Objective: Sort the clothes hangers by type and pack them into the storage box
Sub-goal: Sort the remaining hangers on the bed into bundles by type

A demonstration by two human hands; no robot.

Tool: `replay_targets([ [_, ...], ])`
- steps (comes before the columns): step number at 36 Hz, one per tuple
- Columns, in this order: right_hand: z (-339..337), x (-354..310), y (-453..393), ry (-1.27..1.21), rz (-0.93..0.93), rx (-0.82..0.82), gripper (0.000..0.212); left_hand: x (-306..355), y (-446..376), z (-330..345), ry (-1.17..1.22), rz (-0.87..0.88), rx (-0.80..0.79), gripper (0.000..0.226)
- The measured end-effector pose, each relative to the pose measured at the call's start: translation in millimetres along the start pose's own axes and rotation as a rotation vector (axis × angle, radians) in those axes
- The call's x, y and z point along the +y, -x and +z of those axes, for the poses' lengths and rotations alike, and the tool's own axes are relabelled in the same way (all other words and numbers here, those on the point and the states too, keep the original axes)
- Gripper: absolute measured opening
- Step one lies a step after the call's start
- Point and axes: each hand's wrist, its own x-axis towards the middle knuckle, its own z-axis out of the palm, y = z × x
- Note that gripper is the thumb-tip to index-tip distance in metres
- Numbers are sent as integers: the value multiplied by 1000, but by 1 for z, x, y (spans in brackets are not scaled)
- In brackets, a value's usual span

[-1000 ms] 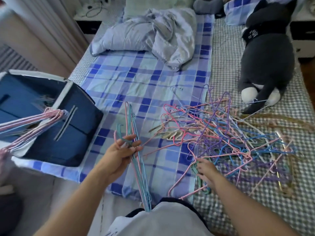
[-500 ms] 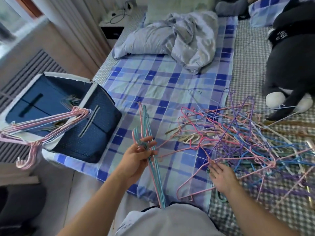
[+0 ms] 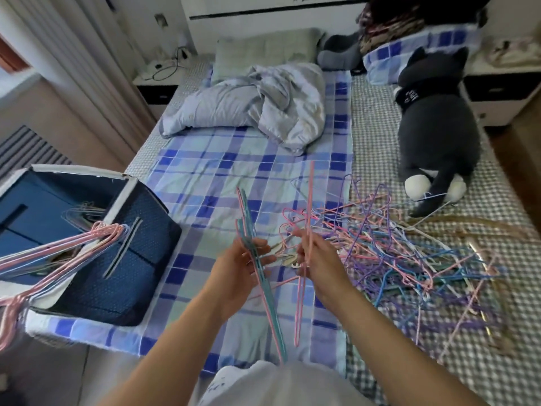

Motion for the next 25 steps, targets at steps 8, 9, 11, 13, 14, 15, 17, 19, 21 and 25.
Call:
replay_targets([
  [8, 46, -8, -3, 323, 95, 21, 26, -28, 3, 30, -63, 30, -13, 28],
  [9, 45, -5, -4, 305, 102, 25, 29, -32, -1, 30, -74, 40, 18, 28],
  [11, 45, -5, -1, 252, 123, 30, 33, -37, -5, 31, -111, 52, 61, 20],
  [13, 45, 1, -2, 233, 135, 9, 35, -42, -7, 38, -112, 51, 73, 14],
  [14, 43, 3, -2, 246, 128, 0, 37, -45, -9, 42, -98, 38, 73, 15],
  [15, 41, 6, -3, 256, 117, -3, 40, -48, -10, 43, -85, 23, 66, 18],
  [17, 35, 14, -5, 280, 118, -18, 42, -53, -16, 38, -83, -18, 49, 27],
  [19, 26, 18, -4, 339, 91, -70, 40, -55, -21, 31, -90, -63, 40, 38],
  [21, 13, 19, -3, 484, 46, -122, 42, -57, -25, 30, -113, -68, 39, 35],
  [25, -48, 37, -7, 634, 51, -62, 41, -69, -31, 39, -211, -14, 79, 36],
])
